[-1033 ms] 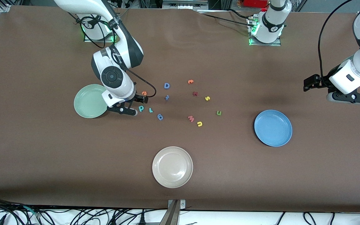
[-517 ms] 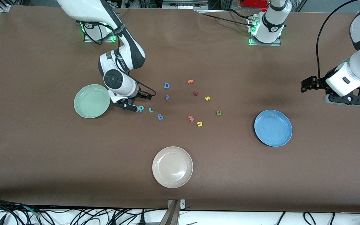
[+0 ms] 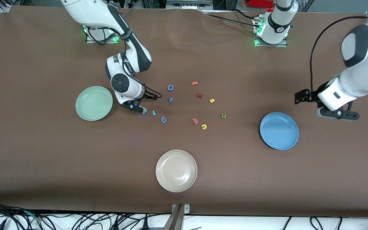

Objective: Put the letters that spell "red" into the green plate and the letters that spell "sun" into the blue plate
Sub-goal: 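Grasp the orange e with the right gripper while the left gripper reaches the green n, then carry the e to the green plate while the left gripper grasps the n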

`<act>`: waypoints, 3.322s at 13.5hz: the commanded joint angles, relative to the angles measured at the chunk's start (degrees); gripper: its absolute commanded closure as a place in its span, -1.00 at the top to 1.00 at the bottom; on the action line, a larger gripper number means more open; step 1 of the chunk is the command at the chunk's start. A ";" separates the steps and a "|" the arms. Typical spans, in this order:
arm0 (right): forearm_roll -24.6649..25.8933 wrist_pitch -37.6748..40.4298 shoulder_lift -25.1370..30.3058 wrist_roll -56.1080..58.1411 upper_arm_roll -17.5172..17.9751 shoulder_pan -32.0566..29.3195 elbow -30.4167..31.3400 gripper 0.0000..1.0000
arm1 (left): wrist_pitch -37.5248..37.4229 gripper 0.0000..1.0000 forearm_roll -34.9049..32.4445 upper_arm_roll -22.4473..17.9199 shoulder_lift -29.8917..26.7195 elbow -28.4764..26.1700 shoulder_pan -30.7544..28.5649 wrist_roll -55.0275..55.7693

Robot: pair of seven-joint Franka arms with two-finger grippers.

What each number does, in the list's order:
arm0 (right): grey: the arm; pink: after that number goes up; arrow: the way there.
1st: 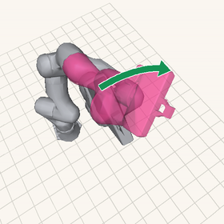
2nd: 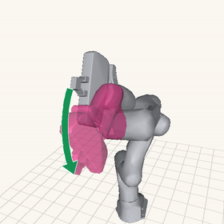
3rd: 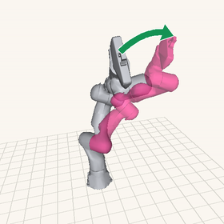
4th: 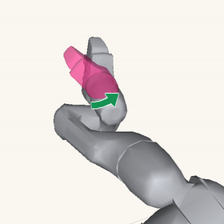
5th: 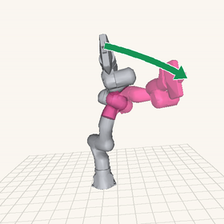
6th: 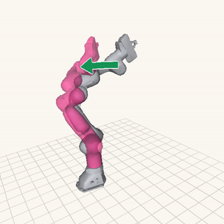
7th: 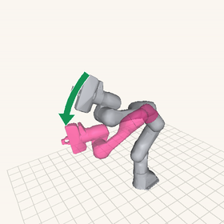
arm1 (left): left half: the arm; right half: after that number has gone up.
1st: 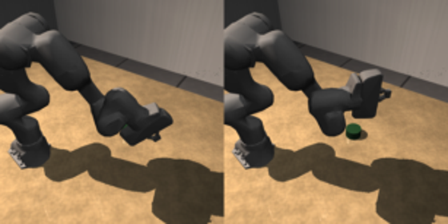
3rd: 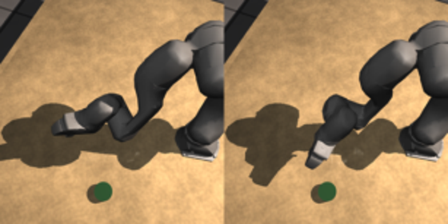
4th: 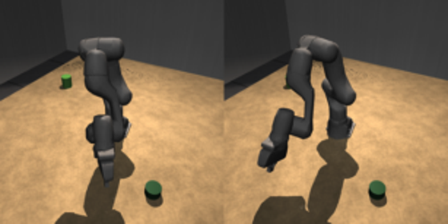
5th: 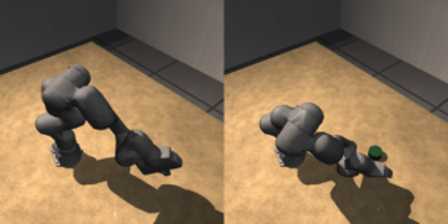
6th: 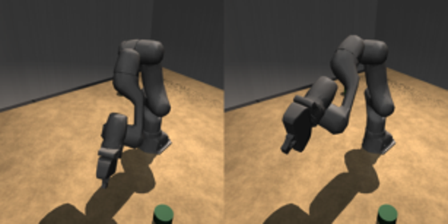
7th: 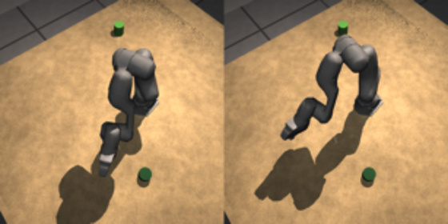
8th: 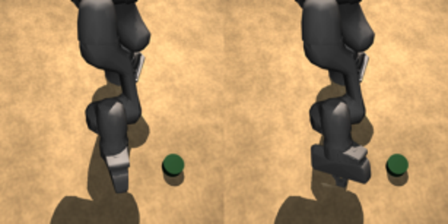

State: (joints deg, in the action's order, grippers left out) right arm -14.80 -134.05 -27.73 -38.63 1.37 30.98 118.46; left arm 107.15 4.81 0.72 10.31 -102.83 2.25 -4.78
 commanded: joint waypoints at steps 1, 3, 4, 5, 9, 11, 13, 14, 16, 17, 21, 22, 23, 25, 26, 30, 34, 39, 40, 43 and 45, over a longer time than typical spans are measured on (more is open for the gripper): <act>-1.11 -1.13 0.66 -0.04 0.47 -0.22 1.07 0.21 | 2.61 1.00 2.39 0.59 3.91 2.09 1.87 0.04; -1.11 -1.22 0.58 -0.04 0.47 -0.22 1.07 0.17 | 3.41 1.00 2.31 0.78 6.82 3.68 4.15 1.87; -1.11 -1.30 0.58 -0.04 0.47 -0.22 1.07 0.16 | 3.50 1.00 2.31 0.78 7.44 3.86 4.95 2.32; -1.11 -1.30 0.49 -0.04 0.47 -0.22 1.07 0.16 | 4.37 1.00 2.40 0.86 8.75 4.12 5.48 2.50; -1.11 -2.89 -0.56 -0.48 0.47 0.05 1.07 0.16 | 11.75 1.00 2.22 0.69 13.67 3.95 13.64 14.07; -1.11 -2.89 -0.65 -0.57 0.47 0.05 1.16 0.16 | 15.26 1.00 2.22 0.78 15.43 3.95 16.89 19.26; -1.20 -2.89 -0.74 -0.57 0.47 0.05 1.07 0.16 | 19.39 0.94 2.14 0.78 17.19 3.78 19.01 24.11; -1.11 -2.89 -0.74 -0.57 0.47 0.05 1.16 0.16 | 20.80 0.94 2.05 0.78 17.55 3.43 19.02 24.29; -1.11 -2.97 -1.09 -0.57 0.47 0.05 1.07 0.06 | 25.88 0.98 2.05 0.86 15.46 -2.17 19.10 24.03; -1.20 -3.15 -1.18 -0.57 0.47 0.05 1.07 0.06 | 31.22 0.98 2.14 0.86 13.79 -6.64 19.98 24.03; -1.20 -3.15 -1.27 -0.57 0.74 0.05 1.07 -0.14 | 43.75 0.98 2.66 0.86 13.42 -14.42 22.70 24.74; -1.20 -3.15 -1.27 -0.57 0.74 0.05 1.07 -0.15 | 44.62 0.98 2.66 0.86 13.42 -14.94 22.97 24.82; -1.20 -3.15 -1.27 -0.57 0.74 0.05 1.07 -0.26 | 46.81 0.98 2.66 0.86 13.42 -16.25 23.84 24.82; -1.20 -3.15 -1.27 -0.48 0.74 0.05 1.07 -0.46 | 52.17 0.98 2.32 0.86 14.38 -18.72 25.43 26.66; -1.20 -3.15 -1.27 -0.48 0.65 0.05 1.07 -0.52 | 52.37 0.98 2.05 0.78 15.26 -18.81 26.30 26.84; -1.20 -2.36 -0.57 -0.57 0.65 -0.04 0.89 -0.62 | 52.11 0.97 -0.40 0.78 17.38 -18.73 27.19 26.84; -1.20 6.93 4.52 0.39 -2.33 -0.48 -1.04 -0.62 | 44.84 0.96 -3.74 0.51 18.25 -15.14 26.84 26.58; -1.11 18.10 11.02 8.28 -10.93 -0.48 -1.92 -0.62 | 41.22 0.94 -5.33 0.42 21.15 -11.53 26.58 26.49; -1.02 19.95 11.64 11.35 -13.22 -0.48 -1.92 -0.62 | 38.42 0.94 -5.33 0.51 21.85 -9.52 26.49 26.58; -0.76 22.86 12.18 18.65 -19.54 -0.48 -1.92 -0.62 | 37.08 0.94 -5.25 0.51 23.26 -7.92 26.58 26.76; -0.49 23.39 11.74 25.15 -24.29 -0.48 -1.48 -0.62 | 37.07 0.93 -5.25 0.51 23.88 -7.39 26.58 26.93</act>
State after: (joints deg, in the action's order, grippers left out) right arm -15.30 -111.72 -16.47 -18.79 -19.60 30.36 116.01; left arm 145.50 1.20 1.46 32.78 -112.26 28.74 21.43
